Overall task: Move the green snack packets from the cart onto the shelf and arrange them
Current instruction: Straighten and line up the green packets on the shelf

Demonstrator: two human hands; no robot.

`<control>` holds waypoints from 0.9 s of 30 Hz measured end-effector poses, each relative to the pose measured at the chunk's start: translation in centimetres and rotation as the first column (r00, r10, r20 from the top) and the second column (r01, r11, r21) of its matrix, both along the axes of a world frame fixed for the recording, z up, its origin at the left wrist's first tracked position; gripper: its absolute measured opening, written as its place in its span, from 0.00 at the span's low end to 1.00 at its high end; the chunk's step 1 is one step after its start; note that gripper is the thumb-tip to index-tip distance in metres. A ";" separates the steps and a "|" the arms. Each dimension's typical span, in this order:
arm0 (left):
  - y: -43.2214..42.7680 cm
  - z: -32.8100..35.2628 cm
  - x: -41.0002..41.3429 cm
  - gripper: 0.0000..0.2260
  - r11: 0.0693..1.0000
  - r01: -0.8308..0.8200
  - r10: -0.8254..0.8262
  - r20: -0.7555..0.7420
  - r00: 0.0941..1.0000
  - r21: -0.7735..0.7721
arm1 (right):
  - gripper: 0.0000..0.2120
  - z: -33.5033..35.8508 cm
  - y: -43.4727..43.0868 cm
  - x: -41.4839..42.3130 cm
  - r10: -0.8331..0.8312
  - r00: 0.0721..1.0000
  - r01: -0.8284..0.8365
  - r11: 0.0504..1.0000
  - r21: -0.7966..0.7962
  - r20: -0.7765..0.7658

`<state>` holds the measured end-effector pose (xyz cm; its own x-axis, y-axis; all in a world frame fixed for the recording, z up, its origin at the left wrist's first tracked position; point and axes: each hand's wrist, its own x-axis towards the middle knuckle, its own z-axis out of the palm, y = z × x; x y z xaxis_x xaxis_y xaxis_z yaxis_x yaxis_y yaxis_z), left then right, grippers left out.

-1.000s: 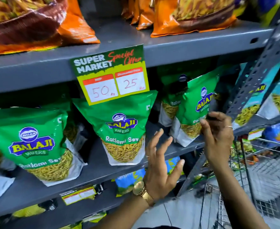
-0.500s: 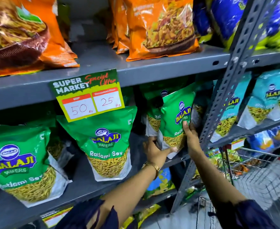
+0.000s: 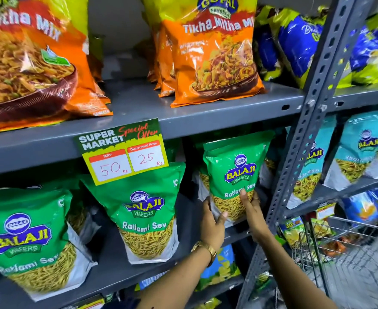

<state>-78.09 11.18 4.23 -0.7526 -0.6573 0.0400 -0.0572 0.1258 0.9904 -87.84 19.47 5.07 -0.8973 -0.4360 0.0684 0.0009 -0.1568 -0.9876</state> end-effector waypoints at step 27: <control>-10.5 0.1 15.1 0.47 0.815 -0.579 0.561 -0.289 0.775 0.030 | 0.45 -0.2 -11.1 19.1 0.122 0.992 -0.121 0.991 0.054 -0.011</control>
